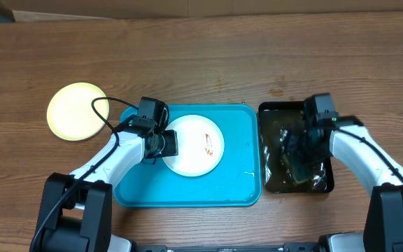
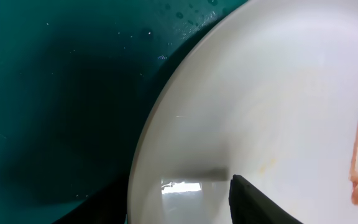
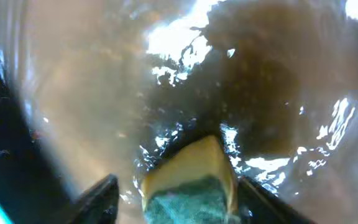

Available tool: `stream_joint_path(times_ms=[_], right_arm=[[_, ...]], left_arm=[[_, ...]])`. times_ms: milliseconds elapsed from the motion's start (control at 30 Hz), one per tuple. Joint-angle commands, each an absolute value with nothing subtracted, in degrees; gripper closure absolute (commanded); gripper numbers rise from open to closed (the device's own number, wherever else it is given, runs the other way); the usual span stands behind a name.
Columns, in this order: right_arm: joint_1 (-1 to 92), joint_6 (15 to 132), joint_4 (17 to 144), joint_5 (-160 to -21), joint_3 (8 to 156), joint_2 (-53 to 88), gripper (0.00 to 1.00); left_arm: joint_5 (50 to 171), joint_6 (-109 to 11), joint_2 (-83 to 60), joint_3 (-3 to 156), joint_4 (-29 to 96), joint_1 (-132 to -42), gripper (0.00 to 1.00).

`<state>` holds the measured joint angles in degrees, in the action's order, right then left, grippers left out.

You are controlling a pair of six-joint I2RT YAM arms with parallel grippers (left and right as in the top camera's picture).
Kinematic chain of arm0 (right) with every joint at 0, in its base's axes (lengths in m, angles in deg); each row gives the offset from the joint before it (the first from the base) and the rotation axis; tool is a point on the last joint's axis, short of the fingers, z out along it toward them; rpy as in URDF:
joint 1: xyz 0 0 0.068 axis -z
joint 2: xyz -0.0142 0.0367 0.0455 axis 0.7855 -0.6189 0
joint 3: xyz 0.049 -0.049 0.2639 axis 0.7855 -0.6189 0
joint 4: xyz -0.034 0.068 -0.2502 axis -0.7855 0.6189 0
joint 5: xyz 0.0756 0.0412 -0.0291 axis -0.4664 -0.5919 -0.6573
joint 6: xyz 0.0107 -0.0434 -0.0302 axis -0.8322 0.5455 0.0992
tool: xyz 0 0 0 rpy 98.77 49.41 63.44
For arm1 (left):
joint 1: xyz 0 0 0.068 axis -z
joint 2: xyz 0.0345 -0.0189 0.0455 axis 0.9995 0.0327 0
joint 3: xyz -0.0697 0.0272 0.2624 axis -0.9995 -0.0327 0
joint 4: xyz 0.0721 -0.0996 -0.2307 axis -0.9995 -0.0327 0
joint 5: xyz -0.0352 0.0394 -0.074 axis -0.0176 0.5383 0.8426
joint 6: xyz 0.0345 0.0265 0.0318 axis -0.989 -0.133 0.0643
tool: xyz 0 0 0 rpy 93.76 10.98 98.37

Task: Clean dirty plates on tray and stack at the side
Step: 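Hold the white plate with the left gripper while the right gripper grasps the sponge, then dip the sponge in the water with the right gripper and lift it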

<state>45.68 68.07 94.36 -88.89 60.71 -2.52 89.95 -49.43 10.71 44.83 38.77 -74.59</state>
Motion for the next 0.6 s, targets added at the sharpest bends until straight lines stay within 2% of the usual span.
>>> stream_joint_path(times_ms=[0,133,300,433,567], right_arm=[[45.76,68.31,97.1,-88.46,63.25,-2.28,0.25],[45.7,68.29,100.64,-88.46,61.67,-2.3,0.23],[45.72,68.27,97.03,-85.48,56.19,-2.32,0.19],[45.72,67.63,95.78,-87.36,54.2,-2.32,0.33],[45.72,67.35,92.29,-89.64,54.22,-2.32,0.63]], left_arm=[[88.88,-49.34,11.38,44.48,38.18,-74.28,0.46],[88.9,-49.34,11.38,44.48,38.15,-74.28,0.46],[88.9,-49.34,11.38,44.48,38.13,-74.28,0.46],[88.9,-49.34,11.41,44.48,38.15,-74.28,0.46],[88.88,-49.34,11.38,44.48,38.15,-74.28,0.46]])
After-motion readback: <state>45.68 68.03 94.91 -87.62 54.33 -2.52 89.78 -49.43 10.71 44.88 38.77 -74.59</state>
